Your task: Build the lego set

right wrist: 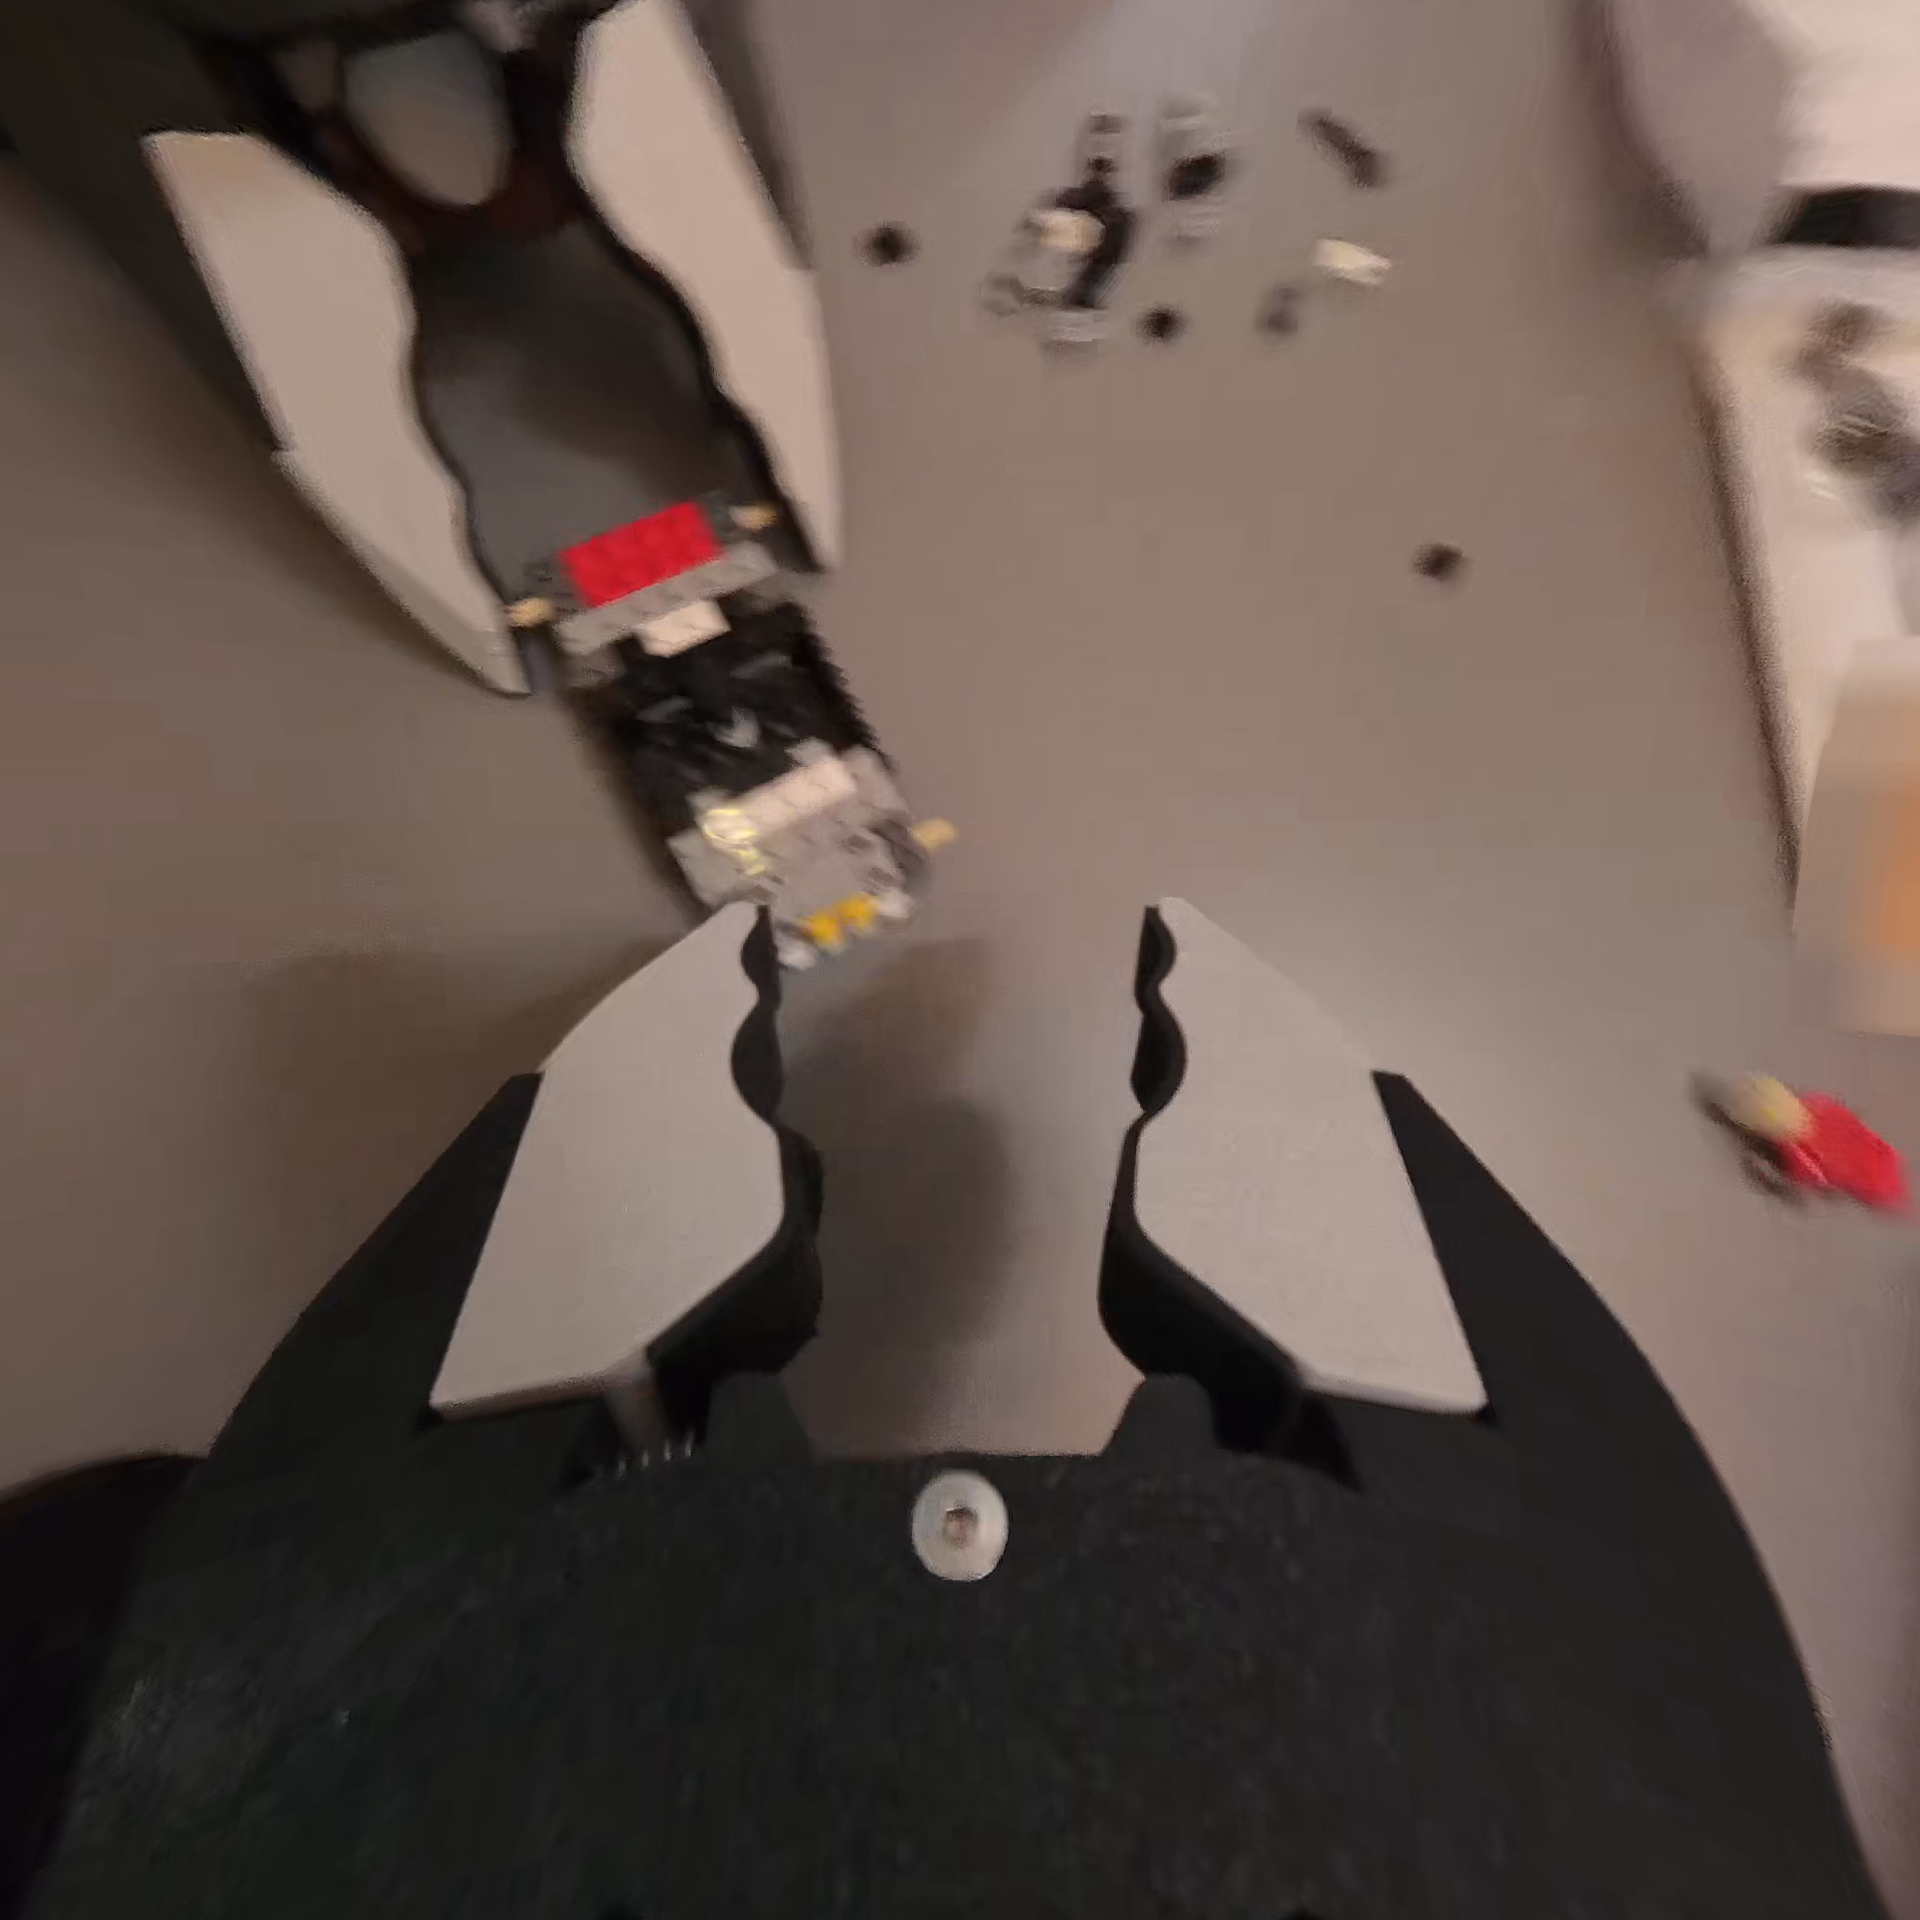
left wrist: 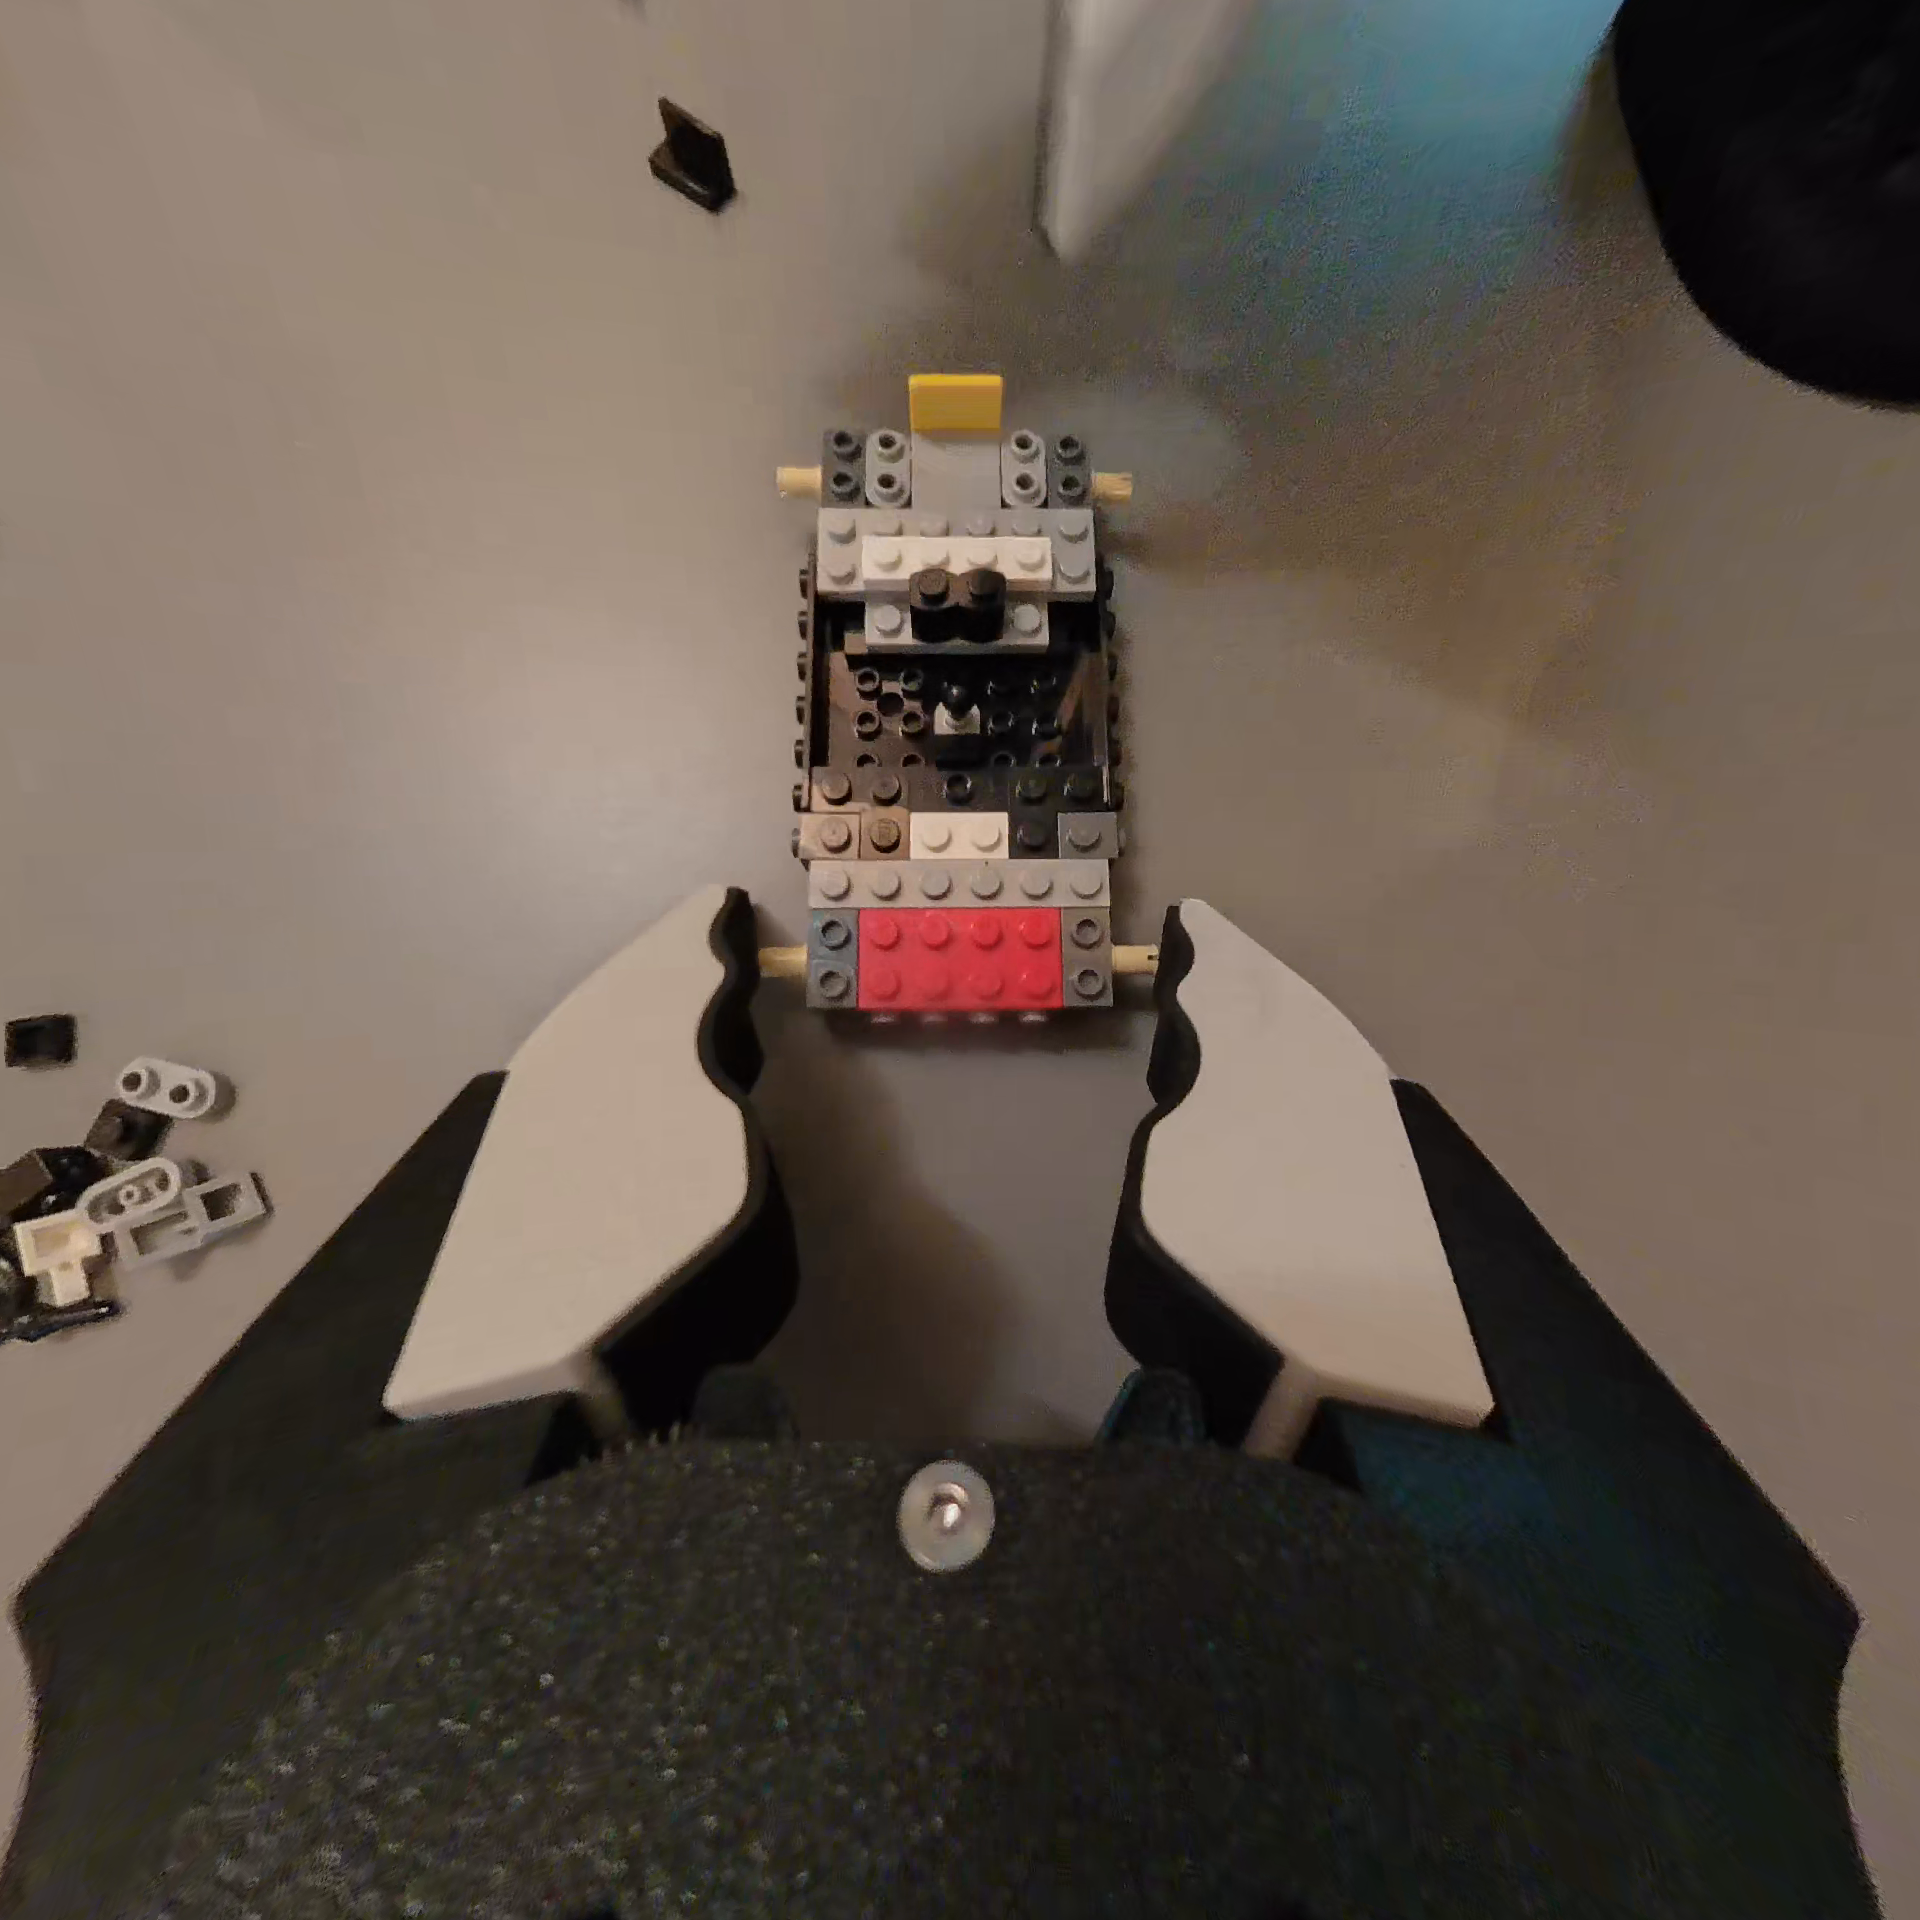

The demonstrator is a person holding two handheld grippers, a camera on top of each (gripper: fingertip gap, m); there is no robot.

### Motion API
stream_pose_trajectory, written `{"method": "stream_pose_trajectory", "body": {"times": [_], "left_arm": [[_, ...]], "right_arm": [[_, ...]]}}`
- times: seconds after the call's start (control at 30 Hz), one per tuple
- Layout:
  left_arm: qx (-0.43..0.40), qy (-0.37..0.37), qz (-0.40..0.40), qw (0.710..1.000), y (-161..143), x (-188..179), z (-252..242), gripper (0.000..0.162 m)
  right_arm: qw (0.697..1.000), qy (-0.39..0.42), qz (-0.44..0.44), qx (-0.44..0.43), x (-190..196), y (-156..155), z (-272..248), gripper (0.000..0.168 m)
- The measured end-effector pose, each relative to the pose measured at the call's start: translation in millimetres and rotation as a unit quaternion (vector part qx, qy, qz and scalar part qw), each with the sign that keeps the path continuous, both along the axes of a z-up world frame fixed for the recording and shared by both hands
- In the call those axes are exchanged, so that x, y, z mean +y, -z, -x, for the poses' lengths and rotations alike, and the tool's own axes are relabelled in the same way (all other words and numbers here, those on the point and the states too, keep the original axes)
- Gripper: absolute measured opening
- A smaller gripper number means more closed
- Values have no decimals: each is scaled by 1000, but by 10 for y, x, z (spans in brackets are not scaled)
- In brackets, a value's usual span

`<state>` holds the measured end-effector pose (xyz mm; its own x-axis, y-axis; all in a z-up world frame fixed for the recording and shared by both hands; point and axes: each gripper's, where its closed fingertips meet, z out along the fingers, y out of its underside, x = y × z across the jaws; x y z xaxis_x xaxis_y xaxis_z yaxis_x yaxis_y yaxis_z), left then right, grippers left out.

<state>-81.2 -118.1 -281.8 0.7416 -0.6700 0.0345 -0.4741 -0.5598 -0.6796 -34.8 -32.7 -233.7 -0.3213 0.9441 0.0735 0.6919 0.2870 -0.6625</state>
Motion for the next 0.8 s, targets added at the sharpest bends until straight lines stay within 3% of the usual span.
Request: {"method": "stream_pose_trajectory", "body": {"times": [0.1, 0.2, 0.43, 0.6, 0.8], "left_arm": [[3, -6, -5, 1000, 0, 15, -2, 73], [4, -6, -7, 1000, -2, 18, -5, 73], [0, 1, -9, 1000, -4, 11, 25, 72], [-3, 14, -6, 1000, -7, -7, 82, 70], [-8, 29, -1, 1000, -12, -36, 113, 70]], "right_arm": [[996, 81, -31, 18, 550, -64, -226, 50], [995, 104, -4, 3, 781, 41, -357, 39], [996, 71, -4, -60, 655, 440, -172, 39], [996, 58, 31, -63, 633, 464, -104, 16], [997, 36, 28, -63, 564, 420, -98, 15]]}}
